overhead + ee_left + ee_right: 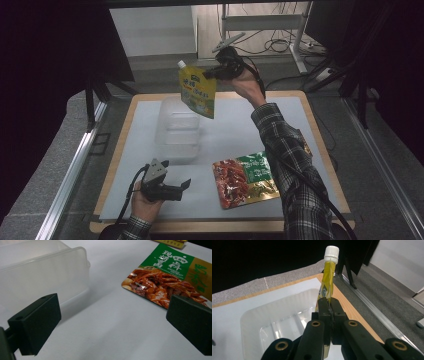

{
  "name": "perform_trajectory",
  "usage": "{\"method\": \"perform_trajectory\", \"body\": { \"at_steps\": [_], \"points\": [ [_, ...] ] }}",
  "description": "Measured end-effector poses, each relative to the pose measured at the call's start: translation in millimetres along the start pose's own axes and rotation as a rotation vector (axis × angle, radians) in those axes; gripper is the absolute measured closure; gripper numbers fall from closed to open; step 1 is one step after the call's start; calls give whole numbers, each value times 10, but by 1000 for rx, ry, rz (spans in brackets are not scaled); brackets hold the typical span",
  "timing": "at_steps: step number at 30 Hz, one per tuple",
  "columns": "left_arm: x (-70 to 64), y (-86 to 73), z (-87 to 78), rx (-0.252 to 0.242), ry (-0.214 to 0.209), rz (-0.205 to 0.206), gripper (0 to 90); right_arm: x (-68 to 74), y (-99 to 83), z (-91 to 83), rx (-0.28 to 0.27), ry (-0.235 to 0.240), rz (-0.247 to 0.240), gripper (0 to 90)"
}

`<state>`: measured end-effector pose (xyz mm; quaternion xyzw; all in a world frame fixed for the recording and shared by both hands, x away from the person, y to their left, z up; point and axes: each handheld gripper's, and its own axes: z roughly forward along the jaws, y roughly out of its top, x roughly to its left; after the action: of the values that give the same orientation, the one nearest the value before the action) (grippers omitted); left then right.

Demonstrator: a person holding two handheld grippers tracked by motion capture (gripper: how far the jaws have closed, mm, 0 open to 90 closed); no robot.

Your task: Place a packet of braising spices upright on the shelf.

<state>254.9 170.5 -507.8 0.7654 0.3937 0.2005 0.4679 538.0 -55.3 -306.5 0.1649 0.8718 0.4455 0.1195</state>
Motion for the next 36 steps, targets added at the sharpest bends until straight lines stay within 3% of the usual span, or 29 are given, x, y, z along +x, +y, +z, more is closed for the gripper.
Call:
{"method": "perform_trajectory", "body": {
  "at_steps": [36],
  "points": [
    [25, 3, -4, 1, -22, -9, 0, 85, 255, 704, -2, 61, -27, 890]
  ]
}}
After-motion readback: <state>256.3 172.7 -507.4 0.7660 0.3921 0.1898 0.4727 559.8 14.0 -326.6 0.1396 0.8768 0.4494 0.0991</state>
